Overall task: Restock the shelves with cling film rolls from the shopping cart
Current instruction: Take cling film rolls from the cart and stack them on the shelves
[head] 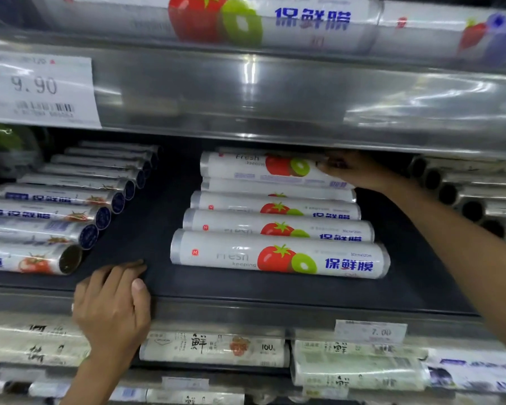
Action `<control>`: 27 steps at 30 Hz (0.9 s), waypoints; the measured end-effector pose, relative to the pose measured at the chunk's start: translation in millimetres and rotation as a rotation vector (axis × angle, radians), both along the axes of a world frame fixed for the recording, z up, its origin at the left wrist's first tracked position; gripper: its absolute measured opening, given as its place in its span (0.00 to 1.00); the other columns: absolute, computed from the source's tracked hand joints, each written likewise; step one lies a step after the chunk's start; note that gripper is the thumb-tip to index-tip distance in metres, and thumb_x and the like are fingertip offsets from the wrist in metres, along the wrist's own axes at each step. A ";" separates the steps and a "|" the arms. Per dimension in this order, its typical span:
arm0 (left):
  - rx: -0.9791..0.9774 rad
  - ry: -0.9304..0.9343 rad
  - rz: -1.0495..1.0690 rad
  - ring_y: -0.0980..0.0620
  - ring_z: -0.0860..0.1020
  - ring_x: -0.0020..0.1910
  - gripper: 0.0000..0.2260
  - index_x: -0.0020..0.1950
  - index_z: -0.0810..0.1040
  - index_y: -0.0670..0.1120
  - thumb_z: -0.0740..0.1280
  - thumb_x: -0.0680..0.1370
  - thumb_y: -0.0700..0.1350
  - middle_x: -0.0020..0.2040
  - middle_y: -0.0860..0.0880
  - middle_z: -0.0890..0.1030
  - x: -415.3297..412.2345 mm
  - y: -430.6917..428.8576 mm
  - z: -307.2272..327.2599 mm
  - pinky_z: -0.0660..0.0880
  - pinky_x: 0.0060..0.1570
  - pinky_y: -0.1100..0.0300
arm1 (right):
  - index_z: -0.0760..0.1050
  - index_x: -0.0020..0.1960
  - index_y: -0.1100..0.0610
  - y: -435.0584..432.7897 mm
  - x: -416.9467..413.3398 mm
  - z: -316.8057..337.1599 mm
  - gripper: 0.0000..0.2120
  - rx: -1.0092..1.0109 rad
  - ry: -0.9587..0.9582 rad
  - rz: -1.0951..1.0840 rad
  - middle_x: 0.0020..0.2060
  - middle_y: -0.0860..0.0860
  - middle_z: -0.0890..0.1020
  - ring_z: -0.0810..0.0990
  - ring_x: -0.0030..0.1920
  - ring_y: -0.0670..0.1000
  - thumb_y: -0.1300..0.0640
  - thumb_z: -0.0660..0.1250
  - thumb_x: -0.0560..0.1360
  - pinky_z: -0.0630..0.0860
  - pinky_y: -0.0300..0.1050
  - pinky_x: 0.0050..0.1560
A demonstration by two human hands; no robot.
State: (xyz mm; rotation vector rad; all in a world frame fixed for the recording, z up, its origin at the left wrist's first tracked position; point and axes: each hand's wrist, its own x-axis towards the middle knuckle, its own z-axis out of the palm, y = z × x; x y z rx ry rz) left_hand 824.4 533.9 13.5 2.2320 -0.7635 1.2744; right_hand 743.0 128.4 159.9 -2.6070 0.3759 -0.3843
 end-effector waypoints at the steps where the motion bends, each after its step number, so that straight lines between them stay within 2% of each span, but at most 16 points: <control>1: 0.001 0.000 0.003 0.43 0.72 0.40 0.21 0.42 0.80 0.39 0.49 0.80 0.43 0.38 0.41 0.81 0.1 -0.1 -0.3 0.64 0.38 0.50 | 0.71 0.67 0.56 -2.8 -1.6 0.9 0.19 0.003 0.033 0.009 0.57 0.48 0.75 0.72 0.59 0.46 0.52 0.65 0.77 0.65 0.34 0.55; 4: -0.001 0.005 0.012 0.42 0.73 0.40 0.21 0.42 0.80 0.39 0.49 0.80 0.43 0.38 0.41 0.81 -0.4 0.4 -1.3 0.64 0.39 0.49 | 0.73 0.65 0.58 -9.4 -1.5 1.1 0.20 0.039 0.101 0.034 0.56 0.51 0.77 0.74 0.56 0.47 0.56 0.69 0.74 0.67 0.32 0.52; 6: 0.004 0.009 0.015 0.40 0.74 0.39 0.22 0.42 0.80 0.39 0.48 0.80 0.43 0.38 0.41 0.81 -0.3 1.0 -1.0 0.65 0.39 0.49 | 0.75 0.62 0.62 -14.1 2.2 0.3 0.20 0.101 0.060 -0.007 0.54 0.55 0.80 0.77 0.51 0.49 0.58 0.71 0.72 0.72 0.37 0.50; 8: 0.002 0.002 0.013 0.40 0.75 0.38 0.22 0.42 0.80 0.39 0.48 0.81 0.43 0.39 0.42 0.81 -1.0 1.0 -0.3 0.65 0.38 0.49 | 0.73 0.62 0.64 -18.0 8.5 -0.3 0.21 0.151 -0.018 -0.042 0.52 0.56 0.79 0.77 0.48 0.50 0.61 0.72 0.72 0.73 0.36 0.46; 12: -0.011 -0.016 0.021 0.42 0.73 0.38 0.21 0.41 0.80 0.39 0.49 0.80 0.43 0.38 0.42 0.81 -1.0 0.5 -1.5 0.64 0.38 0.50 | 0.71 0.66 0.62 -25.7 26.0 -1.5 0.25 0.156 -0.164 -0.114 0.58 0.58 0.78 0.75 0.54 0.51 0.62 0.73 0.71 0.69 0.38 0.53; 17: -0.013 -0.032 0.033 0.41 0.72 0.36 0.21 0.40 0.80 0.39 0.49 0.80 0.43 0.37 0.42 0.81 0.5 -0.2 -3.0 0.63 0.37 0.50 | 0.72 0.64 0.64 -35.3 47.6 -12.8 0.26 0.113 -0.250 -0.167 0.57 0.61 0.78 0.77 0.56 0.56 0.64 0.75 0.68 0.71 0.41 0.52; 19: -0.015 -0.035 0.031 0.42 0.71 0.36 0.22 0.40 0.80 0.39 0.49 0.80 0.43 0.37 0.42 0.80 0.3 -0.8 -3.1 0.63 0.37 0.50 | 0.72 0.64 0.64 -35.3 53.3 -18.2 0.26 0.114 -0.245 -0.182 0.58 0.60 0.77 0.75 0.55 0.53 0.65 0.74 0.68 0.71 0.40 0.52; 23: -0.015 -0.027 0.021 0.44 0.70 0.37 0.22 0.40 0.80 0.39 0.49 0.80 0.44 0.37 0.42 0.81 0.0 -1.2 -2.4 0.63 0.36 0.50 | 0.71 0.66 0.62 -38.8 60.3 -19.4 0.27 0.123 -0.204 -0.157 0.61 0.61 0.75 0.75 0.60 0.58 0.65 0.74 0.69 0.71 0.44 0.57; 27: -0.032 -0.042 0.008 0.44 0.70 0.37 0.22 0.40 0.80 0.39 0.49 0.81 0.44 0.37 0.42 0.82 -0.1 -1.9 -1.7 0.62 0.35 0.52 | 0.70 0.67 0.61 -41.4 66.4 -16.4 0.27 0.055 -0.163 -0.151 0.64 0.60 0.73 0.72 0.63 0.58 0.65 0.72 0.70 0.66 0.38 0.55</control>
